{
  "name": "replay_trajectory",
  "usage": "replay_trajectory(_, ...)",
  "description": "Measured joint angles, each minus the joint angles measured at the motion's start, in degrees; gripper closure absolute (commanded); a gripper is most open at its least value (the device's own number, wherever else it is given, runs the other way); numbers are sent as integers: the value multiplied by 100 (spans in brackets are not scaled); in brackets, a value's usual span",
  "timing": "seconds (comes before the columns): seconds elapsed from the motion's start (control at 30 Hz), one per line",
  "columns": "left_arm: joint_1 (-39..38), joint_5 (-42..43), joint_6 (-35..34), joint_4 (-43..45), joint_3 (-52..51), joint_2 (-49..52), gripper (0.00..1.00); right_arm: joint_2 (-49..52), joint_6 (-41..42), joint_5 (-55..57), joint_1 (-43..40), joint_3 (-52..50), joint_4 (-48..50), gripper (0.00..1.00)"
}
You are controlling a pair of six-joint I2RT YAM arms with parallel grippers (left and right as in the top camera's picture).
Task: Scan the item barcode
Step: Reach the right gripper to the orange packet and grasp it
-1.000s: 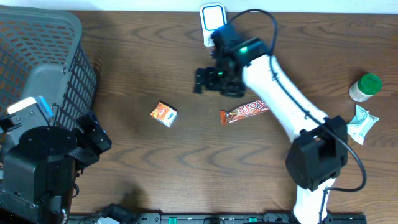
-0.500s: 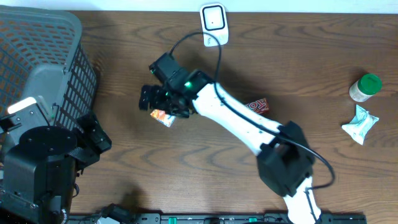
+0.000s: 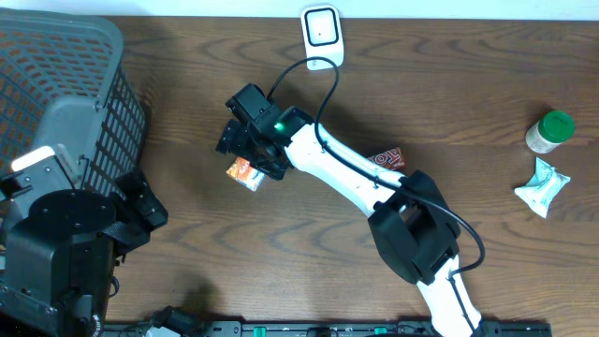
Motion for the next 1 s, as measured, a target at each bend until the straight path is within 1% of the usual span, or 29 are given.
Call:
replay_trajectory(0.23,0,0,2,0,0,0,2,544,195,-83,-7,7,9,2)
replay_trajectory(0.3,0,0,0,2,0,0,2,553,227,-122,-15,76,48,2)
replay_trajectory(0.37,0,0,0,2,0,0,2,575,238,-133,-44,81,44,9)
replay_trajectory(0.43,0,2,0,-2,0,0,2,595,269,-136,-57,81,7,18)
replay_trajectory(0.53,0,0,0,0,0,0,2,605,280,-92,-61,81,-90,28)
replay_trajectory(0.7,0,0,0,0,0,0,2,608,157,44,-68,81,-376,42)
replay_trajectory(0.87,0,0,2,0,0,0,2,608,-87,39,-184,87,-527,52)
replay_trajectory(1.0,0,0,0,0,0,0,2,608,-321,28,-330,216,-1027,55)
